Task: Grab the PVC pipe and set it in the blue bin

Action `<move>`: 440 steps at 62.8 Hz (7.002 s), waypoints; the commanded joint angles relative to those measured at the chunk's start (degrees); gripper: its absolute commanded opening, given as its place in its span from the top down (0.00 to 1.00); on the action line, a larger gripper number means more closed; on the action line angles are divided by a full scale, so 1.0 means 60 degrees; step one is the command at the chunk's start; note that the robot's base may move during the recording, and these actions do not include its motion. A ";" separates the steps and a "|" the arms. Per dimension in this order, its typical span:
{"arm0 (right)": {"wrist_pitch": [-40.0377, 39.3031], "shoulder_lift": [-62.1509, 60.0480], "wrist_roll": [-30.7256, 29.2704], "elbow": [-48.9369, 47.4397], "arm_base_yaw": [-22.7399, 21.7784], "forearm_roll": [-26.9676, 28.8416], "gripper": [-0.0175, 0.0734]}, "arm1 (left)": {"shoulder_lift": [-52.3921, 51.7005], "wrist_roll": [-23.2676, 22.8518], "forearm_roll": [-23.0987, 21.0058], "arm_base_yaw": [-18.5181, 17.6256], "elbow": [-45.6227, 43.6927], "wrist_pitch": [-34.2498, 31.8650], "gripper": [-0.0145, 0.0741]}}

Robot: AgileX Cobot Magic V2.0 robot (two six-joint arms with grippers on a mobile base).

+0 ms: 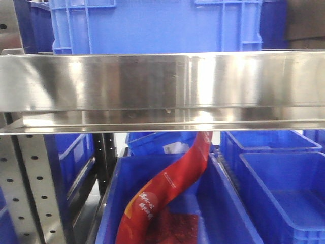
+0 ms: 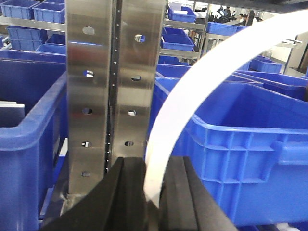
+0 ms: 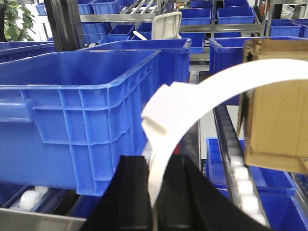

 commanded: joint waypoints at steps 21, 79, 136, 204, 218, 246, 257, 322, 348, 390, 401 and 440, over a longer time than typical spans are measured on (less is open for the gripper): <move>-0.0270 -0.0049 -0.0026 0.0001 0.0013 -0.0070 0.99 | -0.0066 -0.0033 0.0051 0.0007 -0.0003 -0.0274 0.96; -0.0515 -0.0049 -0.0026 0.0001 0.0013 0.0044 0.99 | 0.0263 -0.0033 0.0096 0.0007 -0.0003 -0.0138 0.96; 0.0580 0.7386 -0.0464 -0.6970 0.2474 0.0054 0.99 | 0.8339 0.0704 0.0000 -0.3605 -0.8291 0.0796 0.96; 0.0776 0.9910 -0.0464 -0.8124 0.2494 0.0268 0.49 | 1.1340 0.0704 0.0072 -0.3236 -1.0103 0.0805 0.45; 0.0913 0.9620 -0.0464 -0.8341 0.2494 0.0268 0.53 | 1.0961 0.0704 0.0072 -0.3236 -1.0103 0.0843 0.47; 0.0617 0.8865 -0.0464 -0.8360 0.2494 0.0291 0.99 | 1.0008 0.0704 0.0072 -0.3236 -1.0103 0.1414 0.96; 0.2155 0.7852 -0.0464 -0.8360 0.2494 0.1537 0.99 | 0.9082 0.0704 -0.0307 -0.3258 -1.0103 0.3355 0.96; -0.1557 0.0795 -0.0582 -0.0779 0.2494 0.1179 0.99 | 0.1661 0.0704 -0.0968 -0.3258 -0.0193 -0.2013 0.96; -0.1557 0.0720 -0.0582 -0.0779 0.2494 0.1179 0.99 | 0.1661 0.0704 -0.0968 -0.3258 -0.0193 -0.2127 0.96; -0.2337 -0.1339 -0.0582 0.2038 -0.0216 0.0140 0.99 | 0.1661 0.0704 -0.0968 -0.3258 -0.0193 -0.2206 0.96; -0.2471 -0.2704 -0.0582 0.3877 -0.1364 0.0140 0.99 | 0.1661 0.0704 -0.0968 -0.3258 -0.0193 -0.2206 0.96; -0.3165 -0.4987 -0.0582 0.6080 -0.1442 0.0140 0.99 | 0.1661 0.0704 -0.0968 -0.3258 -0.0193 -0.2317 0.96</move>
